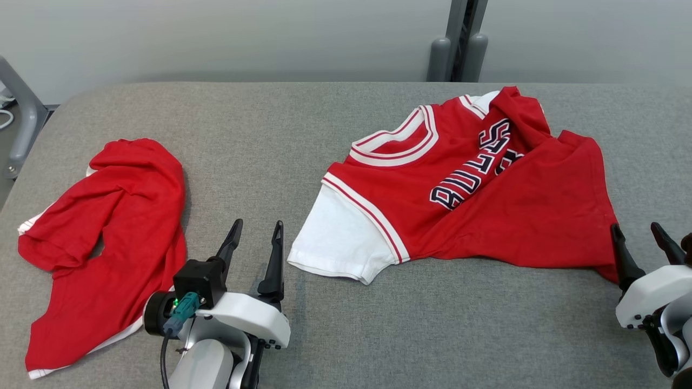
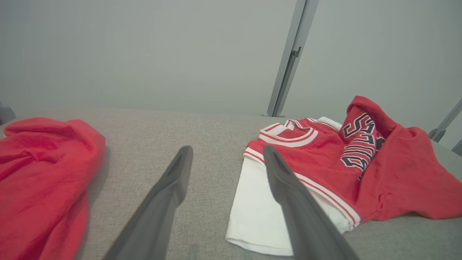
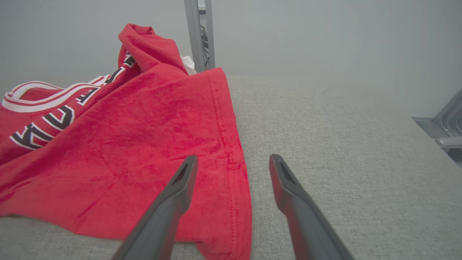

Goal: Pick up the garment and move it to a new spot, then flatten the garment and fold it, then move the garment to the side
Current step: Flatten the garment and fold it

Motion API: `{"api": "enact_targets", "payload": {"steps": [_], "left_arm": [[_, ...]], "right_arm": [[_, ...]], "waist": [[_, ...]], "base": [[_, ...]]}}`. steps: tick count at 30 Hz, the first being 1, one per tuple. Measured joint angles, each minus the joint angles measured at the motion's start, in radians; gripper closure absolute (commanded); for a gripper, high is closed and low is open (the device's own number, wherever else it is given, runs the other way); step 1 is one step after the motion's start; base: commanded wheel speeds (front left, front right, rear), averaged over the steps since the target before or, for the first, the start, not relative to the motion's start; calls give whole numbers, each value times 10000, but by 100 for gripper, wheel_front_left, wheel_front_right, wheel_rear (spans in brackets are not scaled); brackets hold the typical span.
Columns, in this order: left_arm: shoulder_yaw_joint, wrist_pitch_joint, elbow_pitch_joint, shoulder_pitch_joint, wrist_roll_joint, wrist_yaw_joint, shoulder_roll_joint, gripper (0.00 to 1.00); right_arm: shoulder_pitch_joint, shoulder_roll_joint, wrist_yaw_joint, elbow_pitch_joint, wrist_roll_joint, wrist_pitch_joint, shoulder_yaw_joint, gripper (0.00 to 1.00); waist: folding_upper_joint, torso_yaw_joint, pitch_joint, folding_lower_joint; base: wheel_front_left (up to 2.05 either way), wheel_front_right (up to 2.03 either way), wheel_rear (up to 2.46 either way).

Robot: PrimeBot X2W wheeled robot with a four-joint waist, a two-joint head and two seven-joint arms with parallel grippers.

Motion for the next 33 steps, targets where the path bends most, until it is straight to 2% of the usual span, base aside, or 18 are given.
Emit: {"api": "enact_targets", "payload": {"steps": [3,9,21,33], "left_arm": [[12,0,29,2,35,-40,2,0],[-63,0,81,-8,111,-128,0,0],[-90,0,194,-150,364,-221,2,0],[86,2,226,-393,623,-360,2,0]], "right_arm": [[30,67,0,6,-176,0,-188,0],[-362,8,0,796,-324,153,-69,0],[-1373,-385,0,2234,543,221,48,0],[-1975,-384,0,2629,1049,144,708,0]], "waist": [[0,-11,-11,0],[0,132,81,0],[0,675,486,0],[0,832,1102,0]], "base": [[0,0,0],[0,0,0],[0,0,0],[0,0,0]]}}
